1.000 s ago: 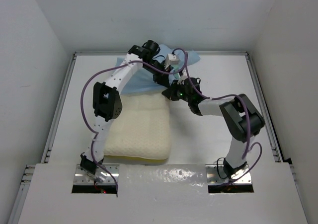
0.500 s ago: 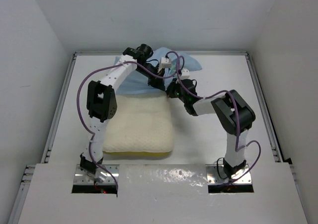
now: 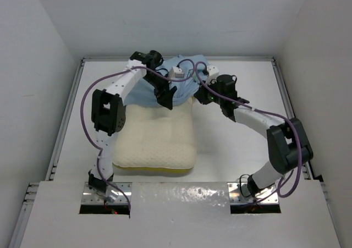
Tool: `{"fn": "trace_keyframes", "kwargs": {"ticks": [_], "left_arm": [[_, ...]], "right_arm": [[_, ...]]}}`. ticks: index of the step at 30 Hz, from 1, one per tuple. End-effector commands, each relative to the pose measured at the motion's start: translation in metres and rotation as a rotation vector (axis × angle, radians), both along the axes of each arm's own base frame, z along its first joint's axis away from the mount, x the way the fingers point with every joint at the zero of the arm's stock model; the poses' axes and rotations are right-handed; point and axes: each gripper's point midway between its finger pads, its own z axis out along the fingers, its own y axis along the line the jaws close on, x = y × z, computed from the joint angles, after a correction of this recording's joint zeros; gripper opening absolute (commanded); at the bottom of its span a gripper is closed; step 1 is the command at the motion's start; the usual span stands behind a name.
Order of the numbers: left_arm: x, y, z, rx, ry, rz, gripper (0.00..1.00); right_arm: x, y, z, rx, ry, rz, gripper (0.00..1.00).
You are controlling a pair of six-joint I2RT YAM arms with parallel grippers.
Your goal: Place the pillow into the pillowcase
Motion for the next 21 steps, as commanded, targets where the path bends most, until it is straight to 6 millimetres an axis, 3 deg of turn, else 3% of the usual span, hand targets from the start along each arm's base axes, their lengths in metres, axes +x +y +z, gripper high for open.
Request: {"fn": "trace_keyframes", "kwargs": {"ticks": [1, 2, 5, 6, 7, 8, 9, 10, 11, 12, 17, 18, 21], "left_arm": [[0.018, 0.029, 0.042, 0.111, -0.180, 0.066, 1.00], [0.017, 0.034, 0.038, 0.148, -0.189, 0.065, 0.98], [0.004, 0.036, 0.044, 0.154, -0.228, 0.011, 0.81], [-0.002, 0.033, 0.046, 0.160, -0.251, -0.019, 0.65], [-0.009, 0.034, 0.058, 0.162, -0.299, -0.043, 0.29], [-0.016, 0.040, 0.050, 0.203, -0.321, -0.095, 0.25], [-0.029, 0.034, 0.049, 0.219, -0.345, -0.156, 0.26], [-0.042, 0.034, 0.057, 0.226, -0.389, -0.202, 0.39], [-0.059, 0.041, 0.036, 0.272, -0.377, -0.287, 0.50], [-0.081, 0.030, 0.031, 0.280, -0.381, -0.371, 0.68], [-0.180, 0.027, -0.005, 0.296, -0.319, -0.675, 0.91], [-0.187, 0.029, -0.006, 0.295, -0.324, -0.692, 1.00], [-0.205, 0.042, -0.023, 0.312, -0.266, -0.752, 1.00]], "right_arm": [[-0.019, -0.017, -0.005, -0.049, 0.120, 0.100, 0.07], [-0.014, -0.023, -0.006, -0.049, 0.121, 0.067, 0.00], [0.008, -0.042, -0.026, -0.042, 0.156, -0.045, 0.00], [0.016, -0.052, -0.047, -0.038, 0.212, -0.088, 0.09], [0.028, -0.054, -0.048, -0.004, 0.227, -0.126, 0.15], [0.036, -0.058, -0.054, 0.009, 0.236, -0.152, 0.20], [0.044, -0.063, -0.059, 0.020, 0.246, -0.178, 0.29], [0.054, -0.062, -0.070, 0.022, 0.263, -0.187, 0.47], [0.058, -0.061, -0.075, 0.020, 0.266, -0.183, 0.53], [0.063, -0.058, -0.077, 0.026, 0.262, -0.173, 0.59], [0.086, -0.049, -0.083, 0.062, 0.210, -0.167, 0.63], [0.087, -0.048, -0.086, 0.063, 0.216, -0.162, 0.63], [0.092, -0.037, -0.095, 0.084, 0.264, -0.118, 0.64]]}}
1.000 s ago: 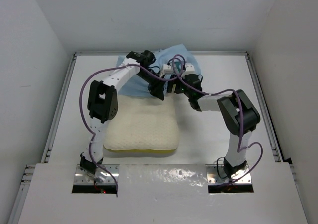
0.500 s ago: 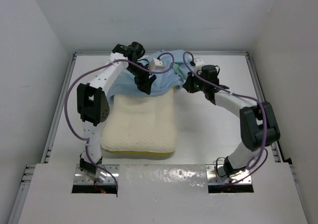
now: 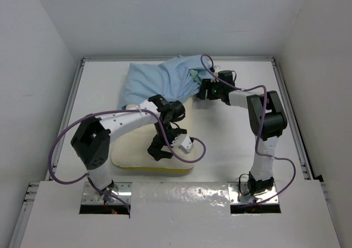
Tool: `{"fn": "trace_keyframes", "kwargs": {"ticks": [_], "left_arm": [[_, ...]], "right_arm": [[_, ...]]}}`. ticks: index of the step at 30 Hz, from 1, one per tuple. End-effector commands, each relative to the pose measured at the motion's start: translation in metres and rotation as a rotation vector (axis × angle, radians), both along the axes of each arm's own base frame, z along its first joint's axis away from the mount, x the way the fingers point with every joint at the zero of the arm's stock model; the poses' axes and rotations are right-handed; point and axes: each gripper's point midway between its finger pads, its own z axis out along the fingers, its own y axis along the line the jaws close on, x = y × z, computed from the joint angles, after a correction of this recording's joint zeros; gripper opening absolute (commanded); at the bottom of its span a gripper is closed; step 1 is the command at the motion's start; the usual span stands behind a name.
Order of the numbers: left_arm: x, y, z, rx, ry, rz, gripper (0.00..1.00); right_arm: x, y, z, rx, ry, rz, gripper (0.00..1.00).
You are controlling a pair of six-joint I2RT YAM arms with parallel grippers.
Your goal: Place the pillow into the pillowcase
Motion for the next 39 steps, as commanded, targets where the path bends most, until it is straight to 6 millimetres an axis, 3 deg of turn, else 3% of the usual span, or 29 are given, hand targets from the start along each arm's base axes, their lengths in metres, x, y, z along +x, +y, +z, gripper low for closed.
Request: {"fn": "trace_keyframes", "kwargs": {"ticks": [1, 6, 7, 10, 12, 13, 14, 15, 16, 17, 18, 20, 21, 22, 23, 24, 25, 26, 27, 29, 30, 31, 34, 38, 39], "left_arm": [[0.003, 0.015, -0.001, -0.013, -0.032, -0.063, 1.00], [-0.013, 0.028, -0.030, 0.074, -0.007, -0.065, 1.00], [-0.007, 0.021, -0.038, 0.056, -0.036, -0.045, 1.00], [-0.007, 0.021, -0.050, 0.043, -0.027, -0.015, 1.00], [-0.008, 0.021, -0.052, -0.002, -0.013, -0.008, 0.97], [-0.004, 0.025, -0.054, -0.011, -0.009, 0.017, 0.91], [-0.003, 0.026, -0.056, -0.017, -0.005, 0.035, 0.61], [0.000, 0.026, -0.064, -0.014, -0.007, 0.097, 0.38], [0.006, 0.029, -0.069, -0.003, -0.012, 0.152, 0.08], [0.013, 0.030, -0.072, 0.000, -0.021, 0.212, 0.00], [0.025, 0.024, -0.072, -0.020, -0.035, 0.314, 0.00], [0.054, 0.030, -0.065, -0.063, -0.058, 0.450, 0.00], [0.094, 0.025, -0.038, -0.122, -0.090, 0.631, 0.00], [0.113, 0.024, -0.023, -0.154, -0.111, 0.697, 0.00], [0.142, 0.020, 0.009, -0.217, -0.147, 0.780, 0.00], [0.157, 0.023, 0.026, -0.252, -0.166, 0.826, 0.00], [0.177, 0.033, 0.045, -0.289, -0.185, 0.891, 0.00], [0.196, 0.032, 0.082, -0.362, -0.226, 0.940, 0.00], [0.208, 0.040, 0.097, -0.389, -0.255, 0.978, 0.00], [0.226, 0.044, 0.134, -0.446, -0.361, 1.028, 0.00], [0.228, 0.045, 0.142, -0.467, -0.385, 1.044, 0.00], [0.231, 0.045, 0.154, -0.508, -0.412, 1.077, 0.00], [0.228, 0.038, 0.167, -0.564, -0.382, 1.112, 0.00], [0.239, 0.045, 0.179, -0.577, -0.439, 1.165, 0.00], [0.243, 0.046, 0.191, -0.602, -0.464, 1.183, 0.00]], "right_arm": [[0.017, 0.023, 0.005, 0.079, -0.012, 0.051, 0.64], [0.016, 0.040, -0.008, 0.092, 0.014, 0.059, 0.63], [0.020, 0.041, -0.007, 0.099, 0.003, 0.048, 0.62], [0.027, 0.039, -0.010, 0.124, -0.002, -0.002, 0.43], [0.030, 0.040, -0.009, 0.143, -0.014, -0.018, 0.22], [0.029, 0.042, -0.008, 0.155, -0.017, -0.008, 0.13], [0.028, 0.043, -0.008, 0.157, -0.015, -0.006, 0.05], [0.026, 0.043, -0.008, 0.156, -0.004, -0.007, 0.00], [0.022, 0.043, -0.008, 0.156, 0.005, 0.001, 0.00], [0.014, 0.044, -0.011, 0.156, 0.020, 0.019, 0.00], [0.010, 0.044, -0.001, 0.160, 0.009, 0.033, 0.00], [-0.011, 0.045, -0.001, 0.141, 0.020, 0.094, 0.00], [-0.019, 0.046, 0.012, 0.132, 0.016, 0.119, 0.00], [-0.027, 0.047, 0.017, 0.121, 0.014, 0.144, 0.00], [-0.045, 0.047, 0.013, 0.101, 0.042, 0.190, 0.00], [-0.053, 0.049, 0.018, 0.096, 0.044, 0.220, 0.00], [-0.063, 0.054, 0.036, 0.095, 0.015, 0.263, 0.00], [-0.085, 0.057, 0.034, 0.091, 0.052, 0.337, 0.00], [-0.097, 0.062, 0.049, 0.098, 0.037, 0.386, 0.00], [-0.132, 0.067, 0.056, 0.134, 0.090, 0.500, 0.00], [-0.142, 0.071, 0.072, 0.148, 0.069, 0.535, 0.00], [-0.153, 0.072, 0.076, 0.157, 0.076, 0.563, 0.00], [-0.194, 0.082, 0.104, 0.234, 0.122, 0.693, 0.00], [-0.223, 0.084, 0.136, 0.301, 0.163, 0.770, 0.00], [-0.228, 0.084, 0.143, 0.321, 0.169, 0.775, 0.00]]}}
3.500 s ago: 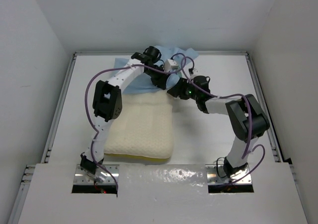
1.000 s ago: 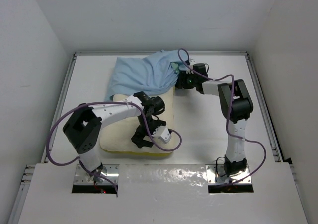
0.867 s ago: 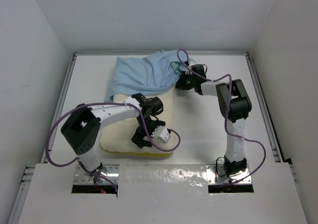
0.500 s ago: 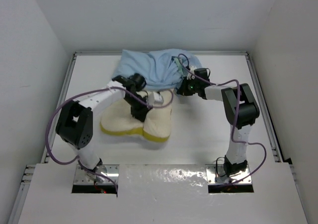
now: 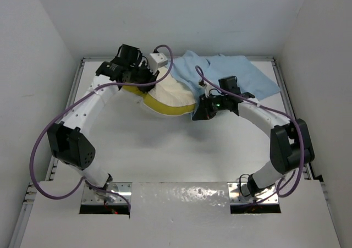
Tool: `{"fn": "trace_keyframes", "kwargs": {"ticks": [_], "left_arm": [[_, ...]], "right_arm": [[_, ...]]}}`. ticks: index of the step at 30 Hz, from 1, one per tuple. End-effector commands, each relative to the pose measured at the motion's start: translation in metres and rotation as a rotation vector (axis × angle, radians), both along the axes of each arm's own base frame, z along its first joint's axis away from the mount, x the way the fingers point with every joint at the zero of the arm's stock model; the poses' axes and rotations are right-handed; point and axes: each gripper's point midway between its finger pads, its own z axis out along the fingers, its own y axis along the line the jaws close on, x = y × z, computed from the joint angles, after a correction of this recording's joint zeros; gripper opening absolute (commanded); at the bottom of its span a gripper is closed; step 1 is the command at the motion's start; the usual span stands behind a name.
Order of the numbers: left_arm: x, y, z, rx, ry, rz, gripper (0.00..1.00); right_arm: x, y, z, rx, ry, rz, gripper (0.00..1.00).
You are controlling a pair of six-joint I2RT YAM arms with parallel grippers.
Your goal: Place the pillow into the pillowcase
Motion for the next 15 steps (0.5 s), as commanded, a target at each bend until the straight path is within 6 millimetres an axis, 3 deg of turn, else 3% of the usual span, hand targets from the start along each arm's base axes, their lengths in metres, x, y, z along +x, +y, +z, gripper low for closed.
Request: {"fn": "trace_keyframes", "kwargs": {"ticks": [1, 3, 4, 6, 8, 9, 10, 11, 12, 14, 15], "left_arm": [[0.033, 0.001, 0.062, -0.079, -0.195, 0.123, 0.00], [0.038, -0.005, 0.080, -0.114, -0.231, 0.113, 0.00], [0.037, -0.012, 0.087, -0.154, -0.229, 0.097, 0.00], [0.037, -0.027, 0.086, -0.185, -0.212, 0.071, 0.00], [0.031, -0.045, 0.075, -0.164, -0.201, 0.038, 0.00], [0.033, -0.045, 0.052, -0.111, -0.202, 0.042, 0.00], [0.031, -0.049, 0.039, -0.091, -0.199, 0.035, 0.00], [0.032, -0.048, 0.023, -0.082, -0.192, 0.047, 0.00], [0.032, -0.045, -0.006, -0.071, -0.165, 0.078, 0.00], [0.029, -0.045, -0.030, -0.059, -0.127, 0.075, 0.00], [0.022, -0.050, -0.043, -0.068, -0.088, 0.054, 0.00]], "right_arm": [[-0.045, 0.013, 0.057, 0.147, 0.025, 0.151, 0.00], [-0.041, 0.015, 0.069, 0.178, 0.030, 0.079, 0.00], [-0.031, 0.020, 0.089, 0.228, -0.056, 0.074, 0.00], [-0.027, 0.034, 0.117, 0.308, -0.063, 0.062, 0.00], [-0.029, 0.054, 0.152, 0.391, -0.146, 0.128, 0.00], [-0.031, 0.061, 0.176, 0.424, -0.179, 0.155, 0.00], [-0.043, 0.071, 0.185, 0.441, -0.185, 0.209, 0.00], [-0.049, 0.074, 0.192, 0.450, -0.192, 0.236, 0.00], [-0.056, 0.075, 0.194, 0.452, -0.202, 0.257, 0.00], [-0.067, 0.070, 0.175, 0.408, -0.151, 0.236, 0.00], [-0.079, 0.061, 0.151, 0.369, -0.107, 0.221, 0.00]]}}
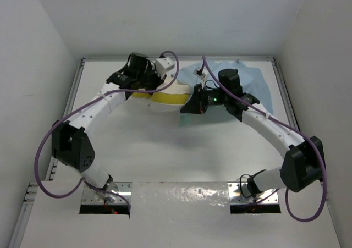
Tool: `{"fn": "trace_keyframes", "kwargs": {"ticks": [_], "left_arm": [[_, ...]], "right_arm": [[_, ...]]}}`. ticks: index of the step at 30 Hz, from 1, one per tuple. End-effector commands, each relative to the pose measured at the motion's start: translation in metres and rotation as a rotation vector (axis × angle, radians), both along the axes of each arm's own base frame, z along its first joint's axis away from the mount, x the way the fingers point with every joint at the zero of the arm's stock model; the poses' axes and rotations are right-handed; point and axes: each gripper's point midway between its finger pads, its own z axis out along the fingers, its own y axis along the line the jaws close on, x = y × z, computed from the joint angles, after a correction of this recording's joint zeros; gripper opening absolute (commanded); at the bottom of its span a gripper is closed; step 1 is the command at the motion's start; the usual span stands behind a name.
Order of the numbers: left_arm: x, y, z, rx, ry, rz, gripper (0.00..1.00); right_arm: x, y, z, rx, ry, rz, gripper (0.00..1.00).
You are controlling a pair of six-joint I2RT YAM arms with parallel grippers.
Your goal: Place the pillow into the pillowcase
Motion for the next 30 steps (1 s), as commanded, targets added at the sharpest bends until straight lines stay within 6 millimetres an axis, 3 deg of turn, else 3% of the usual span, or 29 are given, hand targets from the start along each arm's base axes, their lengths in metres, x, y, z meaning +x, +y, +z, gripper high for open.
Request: {"fn": "trace_keyframes", "kwargs": {"ticks": [1, 3, 5, 6, 7, 8, 9, 10, 12, 14, 15, 16, 18, 19, 20, 22, 23, 24, 26, 27, 29, 30], "left_arm": [[0.000, -0.022, -0.036, -0.027, 0.036, -0.012, 0.00], [-0.014, -0.035, -0.043, -0.052, 0.073, -0.063, 0.00], [-0.034, -0.051, -0.047, -0.071, 0.111, -0.159, 0.05], [-0.055, -0.060, -0.048, -0.096, 0.163, -0.266, 0.18], [-0.066, -0.065, -0.047, -0.109, 0.183, -0.326, 0.48], [-0.076, -0.069, -0.040, -0.126, 0.196, -0.387, 0.64], [-0.094, -0.069, -0.038, -0.134, 0.238, -0.464, 0.76], [-0.096, -0.067, -0.034, -0.136, 0.244, -0.475, 0.96], [-0.098, -0.064, -0.016, -0.145, 0.248, -0.475, 0.98], [-0.086, -0.054, 0.001, -0.162, 0.222, -0.423, 0.99], [-0.076, -0.051, 0.012, -0.175, 0.209, -0.375, 0.99], [-0.064, -0.041, 0.018, -0.185, 0.199, -0.317, 0.99], [-0.037, -0.027, 0.024, -0.176, 0.181, -0.152, 0.99], [-0.024, -0.014, 0.023, -0.167, 0.176, -0.086, 0.95], [-0.012, -0.007, 0.020, -0.157, 0.174, -0.034, 0.91], [0.013, 0.022, 0.013, -0.146, 0.181, 0.119, 0.82], [0.022, 0.031, 0.007, -0.163, 0.214, 0.178, 0.81], [0.032, 0.048, 0.004, -0.184, 0.236, 0.225, 0.81], [0.042, 0.060, -0.007, -0.224, 0.305, 0.265, 0.81], [0.050, 0.076, -0.014, -0.229, 0.325, 0.314, 0.81], [0.058, 0.092, -0.031, -0.218, 0.360, 0.355, 0.81], [0.063, 0.106, -0.038, -0.200, 0.359, 0.395, 0.81]], "right_arm": [[-0.059, -0.002, 0.013, 0.051, 0.010, 0.140, 0.00], [-0.083, -0.016, -0.020, 0.010, 0.106, 0.118, 0.00], [-0.091, -0.027, -0.041, -0.033, 0.157, 0.056, 0.03], [-0.094, -0.034, -0.046, -0.058, 0.151, 0.022, 0.36], [-0.096, -0.045, -0.055, -0.115, 0.195, -0.027, 0.55], [-0.081, -0.055, -0.054, -0.165, 0.161, -0.117, 0.68], [-0.081, -0.067, -0.055, -0.215, 0.150, -0.161, 0.88], [-0.072, -0.078, -0.053, -0.246, 0.125, -0.224, 0.96], [-0.054, -0.095, -0.040, -0.294, 0.043, -0.325, 0.99], [-0.041, -0.105, -0.023, -0.289, -0.011, -0.392, 0.99], [-0.025, -0.114, -0.010, -0.306, -0.063, -0.474, 0.99], [-0.015, -0.116, -0.012, -0.327, -0.064, -0.504, 0.81], [0.008, -0.116, -0.006, -0.330, -0.075, -0.569, 0.26], [0.026, -0.124, -0.011, -0.361, -0.060, -0.660, 0.03], [0.043, -0.120, -0.026, -0.382, -0.002, -0.690, 0.00], [0.070, -0.109, -0.035, -0.396, -0.030, -0.717, 0.00], [0.088, -0.102, -0.054, -0.446, -0.017, -0.726, 0.00], [0.099, -0.089, -0.059, -0.460, -0.033, -0.723, 0.00], [0.129, -0.069, -0.088, -0.532, -0.010, -0.725, 0.00], [0.133, -0.053, -0.097, -0.542, -0.001, -0.697, 0.00], [0.147, -0.032, -0.111, -0.551, 0.018, -0.671, 0.00], [0.145, -0.021, -0.146, -0.610, 0.060, -0.634, 0.00]]}}
